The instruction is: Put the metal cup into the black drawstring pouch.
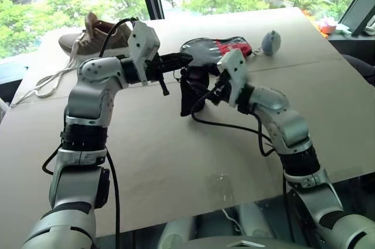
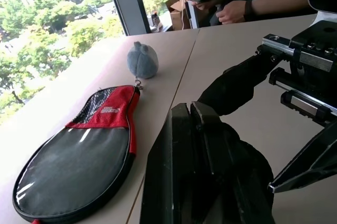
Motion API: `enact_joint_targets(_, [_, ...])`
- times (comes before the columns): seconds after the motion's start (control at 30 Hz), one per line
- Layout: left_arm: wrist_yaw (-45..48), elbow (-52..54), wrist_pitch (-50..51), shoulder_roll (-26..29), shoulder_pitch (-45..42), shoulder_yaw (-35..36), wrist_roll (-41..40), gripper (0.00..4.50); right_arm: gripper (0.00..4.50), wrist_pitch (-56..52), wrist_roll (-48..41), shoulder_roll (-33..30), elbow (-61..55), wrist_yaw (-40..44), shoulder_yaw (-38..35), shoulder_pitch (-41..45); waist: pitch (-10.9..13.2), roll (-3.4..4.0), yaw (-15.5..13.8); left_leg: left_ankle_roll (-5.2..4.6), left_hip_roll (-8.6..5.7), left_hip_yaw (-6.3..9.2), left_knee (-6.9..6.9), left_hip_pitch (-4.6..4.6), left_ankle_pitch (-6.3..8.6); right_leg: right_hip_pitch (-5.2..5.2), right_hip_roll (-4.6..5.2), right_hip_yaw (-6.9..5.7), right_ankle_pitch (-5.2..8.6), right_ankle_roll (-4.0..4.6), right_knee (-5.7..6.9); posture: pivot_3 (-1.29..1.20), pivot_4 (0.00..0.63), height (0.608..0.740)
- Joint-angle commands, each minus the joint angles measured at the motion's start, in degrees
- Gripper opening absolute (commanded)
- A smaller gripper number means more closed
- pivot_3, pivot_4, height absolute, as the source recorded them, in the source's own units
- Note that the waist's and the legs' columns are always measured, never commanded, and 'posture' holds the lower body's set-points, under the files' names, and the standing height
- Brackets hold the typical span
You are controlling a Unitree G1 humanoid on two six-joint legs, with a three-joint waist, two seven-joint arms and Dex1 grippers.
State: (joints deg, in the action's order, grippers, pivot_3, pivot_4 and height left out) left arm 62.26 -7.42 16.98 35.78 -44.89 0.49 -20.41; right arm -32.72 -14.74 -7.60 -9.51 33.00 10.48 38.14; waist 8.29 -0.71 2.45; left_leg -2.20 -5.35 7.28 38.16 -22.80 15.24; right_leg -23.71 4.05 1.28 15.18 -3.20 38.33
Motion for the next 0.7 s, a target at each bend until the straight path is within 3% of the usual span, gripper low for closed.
enact_joint_targets(0.03, [0.45, 0.75, -0.84, 0.62, -2.22, -0.17, 0.47, 0.00, 3.17, -3.88, -3.77, 1.54, -3.64, -1.04, -1.68, 2.42, 0.00, 0.00, 0.01, 0.00, 0.00, 0.00, 0.00, 0.00, 0.00, 0.00, 0.00, 0.00, 0.00, 0.00, 0.00, 0.00, 0.150, 0.740])
enact_joint_targets(0.33, [-0.05, 0.73, -0.77, -0.54, -2.71, -0.62, 0.73, 0.00, 3.17, -10.46, -11.41, 6.98, -2.00, -2.72, -4.27, 3.24, 0.00, 0.00, 0.04, 0.00, -0.02, 0.01, 0.00, 0.00, 0.00, -0.04, 0.01, 0.02, 0.00, 0.00, 0.08, 0.00, 0.150, 0.740])
enact_joint_targets(0.53, [-0.54, 2.08, -0.05, -0.65, -1.43, -0.47, 0.57, 0.00, 3.17, -9.41, -11.39, 7.31, 0.05, -3.20, -3.94, 4.55, 0.00, 0.01, 0.07, 0.00, -0.04, 0.00, 0.02, 0.00, 0.00, -0.05, 0.02, 0.03, 0.00, 0.00, 0.12, 0.00, 0.150, 0.740])
enact_joint_targets(0.63, [-0.72, 2.07, -0.08, -0.65, -1.31, -0.38, 0.68, 0.00, 2.57, -8.74, -11.25, 7.25, 0.76, -3.21, -3.78, 4.86, 0.00, 0.01, 0.10, 0.00, -0.03, 0.01, 0.02, 0.00, 0.00, -0.06, 0.02, 0.02, 0.00, 0.00, 0.17, 0.00, 0.150, 0.740])
enact_joint_targets(0.7, [-0.88, 2.14, -0.07, -0.66, -1.29, -0.31, 0.67, 0.00, 1.62, -8.47, -10.90, 6.78, 1.01, -2.83, -3.33, 4.95, 0.00, 0.01, 0.10, 0.00, -0.03, 0.00, 0.03, 0.00, 0.00, -0.07, 0.02, 0.02, 0.00, 0.00, 0.17, 0.00, 0.150, 0.740])
